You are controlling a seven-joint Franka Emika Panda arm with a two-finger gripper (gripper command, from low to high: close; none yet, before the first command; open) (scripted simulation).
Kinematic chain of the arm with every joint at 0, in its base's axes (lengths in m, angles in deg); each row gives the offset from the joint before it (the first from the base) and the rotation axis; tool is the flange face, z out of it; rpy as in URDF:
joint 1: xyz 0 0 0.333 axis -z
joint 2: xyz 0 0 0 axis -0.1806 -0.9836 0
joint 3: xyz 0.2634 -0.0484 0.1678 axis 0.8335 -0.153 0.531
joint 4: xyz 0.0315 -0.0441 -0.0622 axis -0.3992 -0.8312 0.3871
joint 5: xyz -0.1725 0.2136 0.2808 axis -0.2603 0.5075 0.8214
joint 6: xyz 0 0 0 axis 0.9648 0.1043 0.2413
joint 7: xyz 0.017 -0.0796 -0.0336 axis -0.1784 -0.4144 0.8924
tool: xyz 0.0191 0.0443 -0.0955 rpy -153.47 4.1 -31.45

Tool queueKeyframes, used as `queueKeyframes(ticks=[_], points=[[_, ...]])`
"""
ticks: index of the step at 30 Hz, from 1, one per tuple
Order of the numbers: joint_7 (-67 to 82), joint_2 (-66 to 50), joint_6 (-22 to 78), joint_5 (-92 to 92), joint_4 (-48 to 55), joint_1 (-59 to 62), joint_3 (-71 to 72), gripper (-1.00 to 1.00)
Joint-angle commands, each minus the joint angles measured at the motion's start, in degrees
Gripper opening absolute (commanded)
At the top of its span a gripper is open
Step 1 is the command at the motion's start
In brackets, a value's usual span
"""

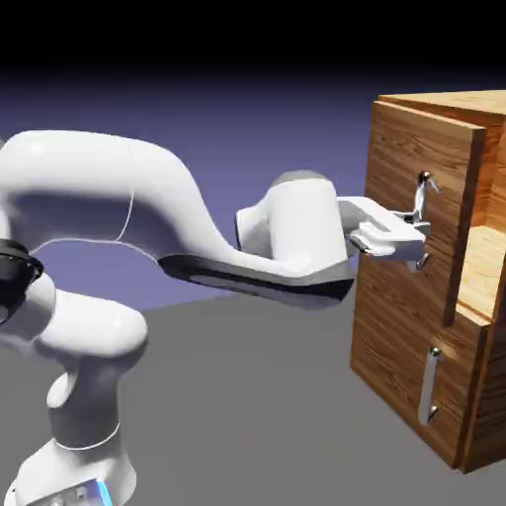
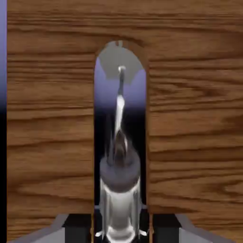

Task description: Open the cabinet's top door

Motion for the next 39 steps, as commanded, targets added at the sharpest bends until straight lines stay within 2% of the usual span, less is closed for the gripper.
queueKeyframes(ticks=[1, 9, 19, 30, 39], points=[[-0.95, -0.78, 0.35, 0.30, -0.78, 2.07, 1.93, -1.00], [-10.16, -6.09, 1.00, 2.30, -4.30, 18.65, 17.64, -1.00], [4.92, 2.13, 10.61, 27.20, -16.35, 30.68, 34.11, -1.00], [16.35, 9.89, 25.49, 54.60, -24.65, 33.05, 51.07, -1.00], [20.40, 9.21, 42.90, 77.02, -24.47, 29.81, 66.70, -1.00]])
